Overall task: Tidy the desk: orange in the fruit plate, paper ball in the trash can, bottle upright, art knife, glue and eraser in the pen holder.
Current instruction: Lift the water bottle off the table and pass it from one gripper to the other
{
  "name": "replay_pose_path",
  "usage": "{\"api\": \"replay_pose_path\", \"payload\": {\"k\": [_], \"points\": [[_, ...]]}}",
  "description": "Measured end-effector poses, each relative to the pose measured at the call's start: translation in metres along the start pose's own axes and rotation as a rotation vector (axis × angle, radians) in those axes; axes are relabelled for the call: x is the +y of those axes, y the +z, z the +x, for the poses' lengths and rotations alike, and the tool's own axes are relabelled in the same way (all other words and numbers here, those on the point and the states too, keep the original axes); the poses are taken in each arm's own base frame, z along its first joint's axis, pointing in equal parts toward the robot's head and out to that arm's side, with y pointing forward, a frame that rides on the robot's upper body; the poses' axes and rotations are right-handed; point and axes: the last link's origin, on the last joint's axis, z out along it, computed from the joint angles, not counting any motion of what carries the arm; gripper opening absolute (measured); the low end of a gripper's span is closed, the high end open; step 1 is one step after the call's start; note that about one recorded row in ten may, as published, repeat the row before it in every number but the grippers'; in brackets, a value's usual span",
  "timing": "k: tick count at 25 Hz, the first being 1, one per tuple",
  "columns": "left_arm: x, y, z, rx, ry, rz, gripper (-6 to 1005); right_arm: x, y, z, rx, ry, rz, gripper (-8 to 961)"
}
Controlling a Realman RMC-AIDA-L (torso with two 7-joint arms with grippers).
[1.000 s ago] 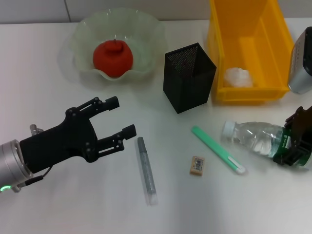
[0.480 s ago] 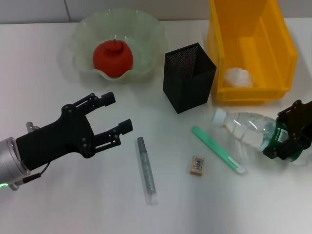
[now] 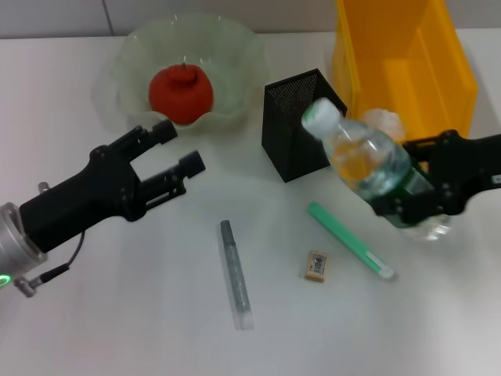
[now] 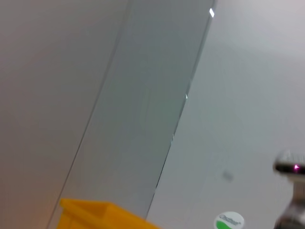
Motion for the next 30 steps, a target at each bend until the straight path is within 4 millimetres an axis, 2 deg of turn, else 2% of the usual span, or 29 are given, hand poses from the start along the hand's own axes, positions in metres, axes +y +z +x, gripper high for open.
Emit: {"api": "replay_pose_path", "payload": {"k": [3,4,8,10,14,15,30], "points": [[0.003,0.007,-0.001,0.030,-0.071,-0.012,786,0.005,0.017,0.005,-0.163,-0.003,-0.003,753],[0.004,0.009,-0.002,0.033,-0.088,-0.017,786,0.005,0.017,0.005,-0.163,-0.003,-0.003,753],[0.006,0.015,-0.003,0.038,-0.121,-0.030,785,0.014,0.039,0.006,-0.257,-0.010,-0.046,757],[0.010,0.028,-0.004,0.049,-0.160,-0.066,785,0.015,0.043,0.005,-0.267,-0.012,-0.060,758],[0.011,0.030,-0.004,0.050,-0.164,-0.071,784,0.019,0.055,0.003,-0.289,-0.015,-0.101,762],[0.012,0.036,-0.003,0.057,-0.175,-0.083,784,0.019,0.057,0.003,-0.291,-0.015,-0.106,762],[0.018,0.045,-0.005,0.085,-0.167,-0.097,782,0.025,0.079,0.001,-0.285,0.003,-0.161,775]]}}
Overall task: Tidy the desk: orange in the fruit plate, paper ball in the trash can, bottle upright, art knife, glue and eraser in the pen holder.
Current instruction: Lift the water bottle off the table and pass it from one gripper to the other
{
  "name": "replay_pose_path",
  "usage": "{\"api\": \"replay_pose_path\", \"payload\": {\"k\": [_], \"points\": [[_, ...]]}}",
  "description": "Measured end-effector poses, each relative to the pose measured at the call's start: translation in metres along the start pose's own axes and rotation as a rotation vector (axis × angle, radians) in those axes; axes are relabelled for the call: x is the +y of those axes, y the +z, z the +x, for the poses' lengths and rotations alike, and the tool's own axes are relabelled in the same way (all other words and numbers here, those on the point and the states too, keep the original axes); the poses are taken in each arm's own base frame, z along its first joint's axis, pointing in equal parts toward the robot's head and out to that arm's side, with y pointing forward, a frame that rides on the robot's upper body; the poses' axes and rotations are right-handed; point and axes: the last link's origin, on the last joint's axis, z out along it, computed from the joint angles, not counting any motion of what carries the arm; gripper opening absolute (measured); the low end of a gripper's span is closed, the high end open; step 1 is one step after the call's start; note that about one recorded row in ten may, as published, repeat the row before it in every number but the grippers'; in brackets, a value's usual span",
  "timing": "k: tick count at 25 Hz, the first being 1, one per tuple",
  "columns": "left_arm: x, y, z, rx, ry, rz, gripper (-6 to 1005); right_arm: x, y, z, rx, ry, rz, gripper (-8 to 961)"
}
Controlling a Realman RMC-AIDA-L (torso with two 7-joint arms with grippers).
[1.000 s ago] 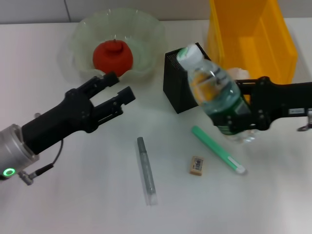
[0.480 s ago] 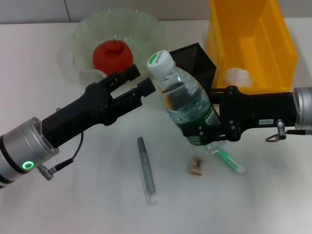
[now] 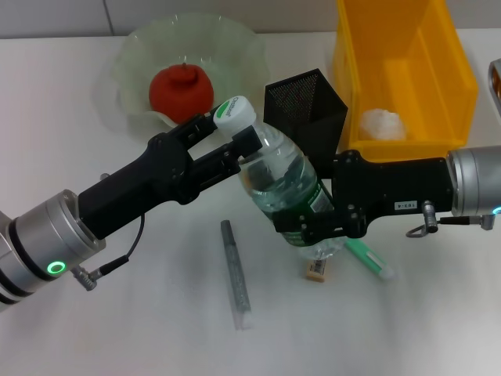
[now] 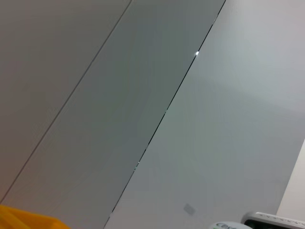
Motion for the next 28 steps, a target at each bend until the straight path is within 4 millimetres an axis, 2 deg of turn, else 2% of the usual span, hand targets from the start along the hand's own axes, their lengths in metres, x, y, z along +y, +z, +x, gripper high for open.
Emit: {"api": "replay_pose_path", "payload": {"k": [12,17,28], "points": [[0.0013,0.0010,-0.0001,-0.004,0.002,-0.012,780,0.0004,0.0057,0.0015,0.004,0.013,-0.009,784],[0.0004,0.0019,0.0003,-0.006,0.004,-0.010,601,0.0005,0.0071,0.0009,0.004,0.012,-0.013,788],[-0.0007,0.0023,0.0019,-0.001,0.010,-0.006,438,0.0004,0.0076,-0.0014,0.002,0.007,-0.022,797]]}}
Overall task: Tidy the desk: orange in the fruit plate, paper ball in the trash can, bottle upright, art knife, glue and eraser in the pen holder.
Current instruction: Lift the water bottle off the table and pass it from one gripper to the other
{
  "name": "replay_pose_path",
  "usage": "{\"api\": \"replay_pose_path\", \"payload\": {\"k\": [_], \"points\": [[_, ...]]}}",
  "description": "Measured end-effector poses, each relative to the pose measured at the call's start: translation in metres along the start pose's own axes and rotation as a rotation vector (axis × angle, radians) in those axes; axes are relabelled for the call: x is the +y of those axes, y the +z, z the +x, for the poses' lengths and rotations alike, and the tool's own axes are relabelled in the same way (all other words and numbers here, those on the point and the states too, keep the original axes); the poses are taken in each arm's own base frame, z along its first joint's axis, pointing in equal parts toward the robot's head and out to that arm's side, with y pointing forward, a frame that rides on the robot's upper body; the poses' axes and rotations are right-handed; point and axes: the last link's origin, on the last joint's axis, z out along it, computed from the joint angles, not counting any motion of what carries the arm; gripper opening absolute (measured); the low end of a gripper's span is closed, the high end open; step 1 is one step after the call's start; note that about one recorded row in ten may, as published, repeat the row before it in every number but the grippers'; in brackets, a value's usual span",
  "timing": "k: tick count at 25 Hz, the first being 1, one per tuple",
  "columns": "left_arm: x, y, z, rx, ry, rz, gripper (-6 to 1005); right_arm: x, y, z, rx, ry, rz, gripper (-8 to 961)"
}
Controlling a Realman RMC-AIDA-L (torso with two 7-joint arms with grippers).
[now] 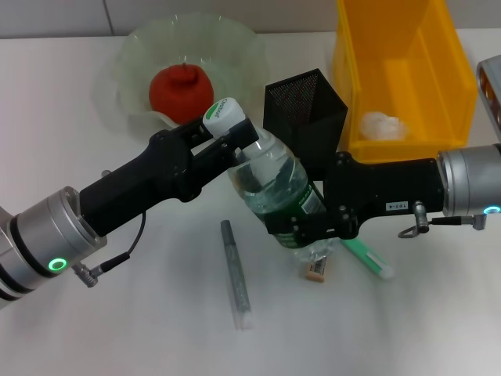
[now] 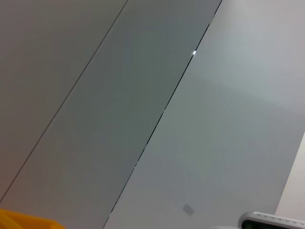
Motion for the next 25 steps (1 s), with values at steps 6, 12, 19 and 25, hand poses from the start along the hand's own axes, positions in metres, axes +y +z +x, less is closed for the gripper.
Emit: {"api": "replay_pose_path", "payload": {"k": [6,12,19,25], "points": [[-0.0003,0.0000,0.0008,0.002,0.003,0.000,439,-0.0001,-0.0007,-0.0010,-0.001,-0.012,0.000,802],[-0.0012,0.0001,0.0020,0.007,0.006,0.004,439,-0.0005,-0.0001,-0.0011,-0.005,-0.016,0.003,807],[-0.0025,0.0008,0.0043,0.014,0.012,0.007,440,-0.0018,0.0000,-0.0006,-0.004,-0.014,0.014,813],[-0.0070,-0.0028,0.0085,0.027,0.032,0.034,440,-0.0068,-0.0001,0.0015,0.012,-0.016,0.048,818]]}}
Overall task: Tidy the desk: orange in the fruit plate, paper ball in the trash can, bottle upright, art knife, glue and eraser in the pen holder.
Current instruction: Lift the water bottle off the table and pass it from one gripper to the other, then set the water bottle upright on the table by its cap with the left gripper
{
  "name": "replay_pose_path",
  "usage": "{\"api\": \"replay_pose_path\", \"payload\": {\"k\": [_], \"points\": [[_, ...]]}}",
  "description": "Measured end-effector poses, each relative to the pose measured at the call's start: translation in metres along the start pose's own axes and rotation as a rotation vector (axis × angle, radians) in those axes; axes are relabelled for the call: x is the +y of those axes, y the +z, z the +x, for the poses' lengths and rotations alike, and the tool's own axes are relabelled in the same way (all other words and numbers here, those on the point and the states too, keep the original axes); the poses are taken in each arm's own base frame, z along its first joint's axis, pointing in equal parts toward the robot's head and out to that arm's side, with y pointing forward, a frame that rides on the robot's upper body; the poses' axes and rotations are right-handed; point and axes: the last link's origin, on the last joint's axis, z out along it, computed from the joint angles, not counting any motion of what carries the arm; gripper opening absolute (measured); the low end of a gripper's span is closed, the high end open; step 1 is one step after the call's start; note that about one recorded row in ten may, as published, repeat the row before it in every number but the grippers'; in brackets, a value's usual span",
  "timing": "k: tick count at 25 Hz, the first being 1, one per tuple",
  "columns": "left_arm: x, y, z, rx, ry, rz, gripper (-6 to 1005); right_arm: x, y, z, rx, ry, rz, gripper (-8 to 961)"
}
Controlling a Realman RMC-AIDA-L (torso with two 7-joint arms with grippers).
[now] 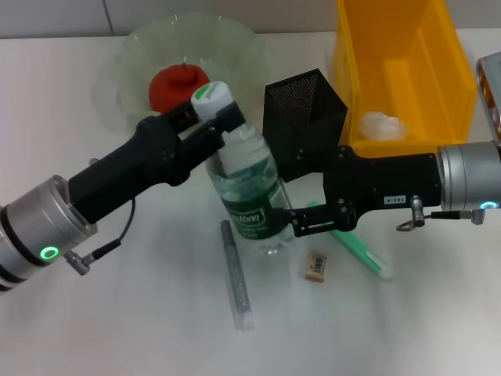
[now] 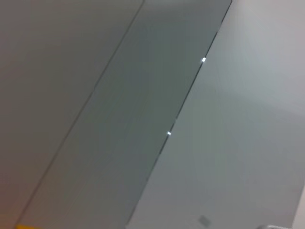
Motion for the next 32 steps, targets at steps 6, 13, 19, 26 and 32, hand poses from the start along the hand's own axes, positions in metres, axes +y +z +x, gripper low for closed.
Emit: {"api": "replay_pose_path", "payload": {"k": [6,13,19,26,32], "points": [[-0.007,-0.013,0.007,0.030,0.093,0.063,440,-0.004,-0.004,0.009,0.020,-0.014,0.051,817],[-0.024,-0.034,0.018,0.059,0.294,0.215,440,-0.004,-0.007,0.027,0.041,-0.031,0.115,814],[-0.041,-0.038,0.018,0.021,0.399,0.329,448,-0.001,-0.009,0.040,-0.001,-0.048,0.172,813],[-0.053,-0.038,0.016,-0.012,0.458,0.413,457,0.002,-0.010,0.046,-0.016,-0.037,0.188,814],[-0.059,-0.035,0.014,-0.044,0.474,0.440,464,0.004,-0.011,0.048,-0.018,-0.028,0.192,814]]}}
